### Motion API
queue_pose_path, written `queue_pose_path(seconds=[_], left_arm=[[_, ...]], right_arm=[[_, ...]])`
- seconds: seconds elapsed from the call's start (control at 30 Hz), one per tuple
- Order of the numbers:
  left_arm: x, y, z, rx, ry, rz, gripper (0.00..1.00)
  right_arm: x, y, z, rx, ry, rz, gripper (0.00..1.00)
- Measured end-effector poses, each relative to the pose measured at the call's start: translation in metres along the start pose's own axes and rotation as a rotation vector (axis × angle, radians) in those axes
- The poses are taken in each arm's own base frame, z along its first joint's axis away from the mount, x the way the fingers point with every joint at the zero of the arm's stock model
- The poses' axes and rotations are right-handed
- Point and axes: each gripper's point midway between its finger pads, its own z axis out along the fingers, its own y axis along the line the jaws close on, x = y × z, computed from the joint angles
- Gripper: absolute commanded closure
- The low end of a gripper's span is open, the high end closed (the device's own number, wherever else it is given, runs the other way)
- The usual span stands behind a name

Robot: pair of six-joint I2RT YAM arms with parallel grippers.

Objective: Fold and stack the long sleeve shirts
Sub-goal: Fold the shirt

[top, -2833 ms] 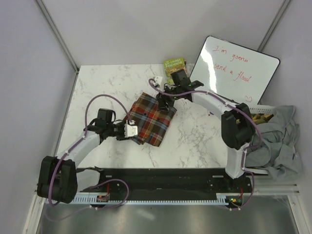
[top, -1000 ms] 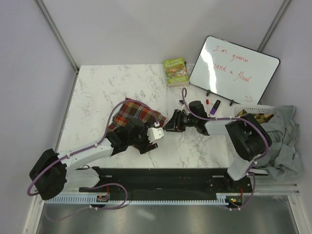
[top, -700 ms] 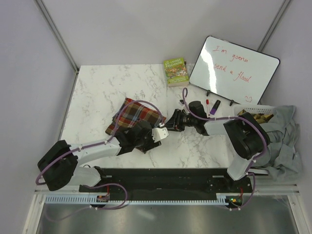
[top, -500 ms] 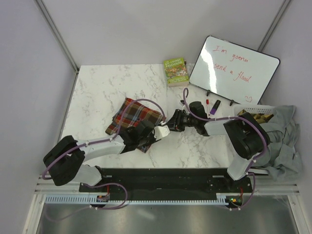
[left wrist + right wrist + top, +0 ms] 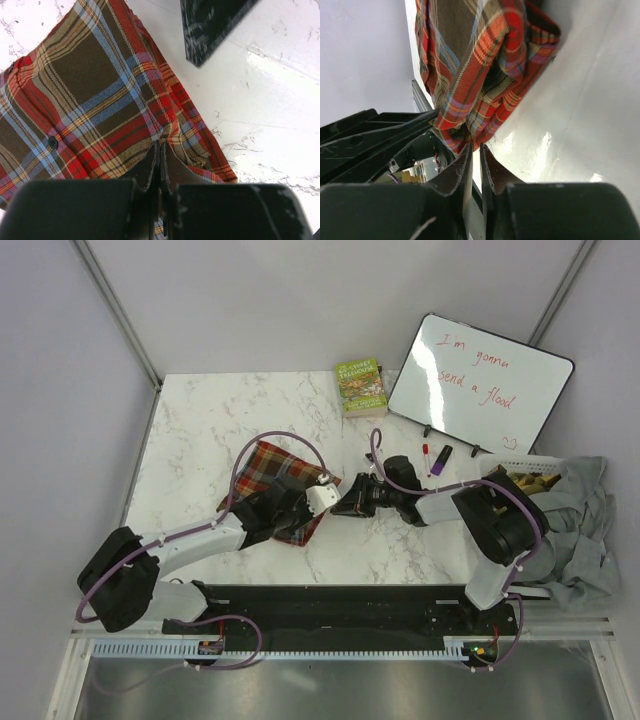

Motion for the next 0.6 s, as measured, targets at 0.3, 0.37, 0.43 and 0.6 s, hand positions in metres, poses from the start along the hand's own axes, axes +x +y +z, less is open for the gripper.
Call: queue_pose_path(seconds=[0.3,0.37,0.43,0.6], left_arm=[[-0.002,0.0,-0.002,0.012,-0.011,-0.025,0.98],[-0.002,0.0,-0.002,0.014,-0.012,-0.027,0.98],[-0.002,-0.001,-0.002,0.019,-0.014,-0.03,0.98],[-0.004,-0.002,-0.003,0.027,-0.023,-0.037,0.98]], right_arm=[[0.03,-0.002,0.025,-0.015,0.076,0.043,0.76],[0.031,-0.006,0.029,-0.009,0.081,0.059,0.74],[0.031,-0.008,0.033,-0.007,0.081,0.068,0.73],[0.031,-0.007,0.04,-0.018,0.076,0.08,0.69]])
